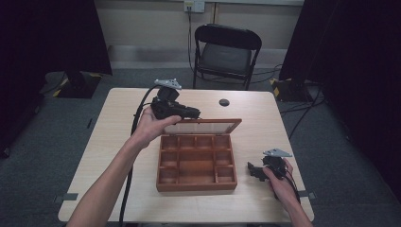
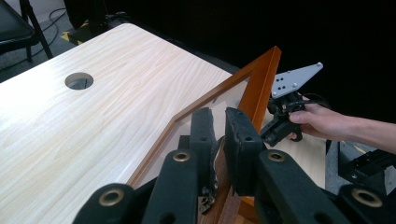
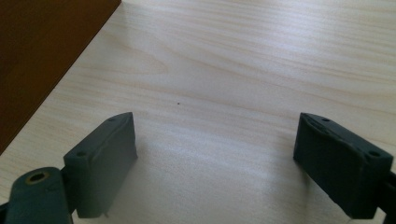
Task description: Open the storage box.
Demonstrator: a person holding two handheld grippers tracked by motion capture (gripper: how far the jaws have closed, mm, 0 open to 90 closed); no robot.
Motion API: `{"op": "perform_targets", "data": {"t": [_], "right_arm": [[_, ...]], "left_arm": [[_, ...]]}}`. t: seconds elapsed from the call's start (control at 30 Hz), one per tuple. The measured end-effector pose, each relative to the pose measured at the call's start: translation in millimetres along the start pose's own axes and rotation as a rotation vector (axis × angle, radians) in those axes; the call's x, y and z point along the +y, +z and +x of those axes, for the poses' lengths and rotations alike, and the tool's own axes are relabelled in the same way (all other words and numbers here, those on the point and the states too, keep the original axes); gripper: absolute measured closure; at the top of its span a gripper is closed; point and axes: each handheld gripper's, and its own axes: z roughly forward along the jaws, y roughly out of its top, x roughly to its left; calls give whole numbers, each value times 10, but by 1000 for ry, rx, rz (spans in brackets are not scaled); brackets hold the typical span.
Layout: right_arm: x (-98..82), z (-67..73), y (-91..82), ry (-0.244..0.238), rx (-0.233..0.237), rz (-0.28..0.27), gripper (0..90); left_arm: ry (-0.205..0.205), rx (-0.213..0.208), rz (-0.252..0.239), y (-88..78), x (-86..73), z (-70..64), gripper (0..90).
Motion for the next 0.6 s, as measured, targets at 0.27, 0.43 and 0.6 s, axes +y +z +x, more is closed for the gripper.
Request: {"op": "perform_targets", "data": {"t": [0.27, 0.43, 0.6], "right_arm": [[0, 0, 0, 0, 0, 0, 123], [0, 0, 0, 0, 0, 0, 123], [0, 0, 0, 0, 0, 0, 123]], "left_arm": [[-8, 4, -2, 2, 2, -4, 820], [-7, 4, 0, 2, 3, -3, 820], [-6, 3, 0, 2, 4, -1, 820]]}}
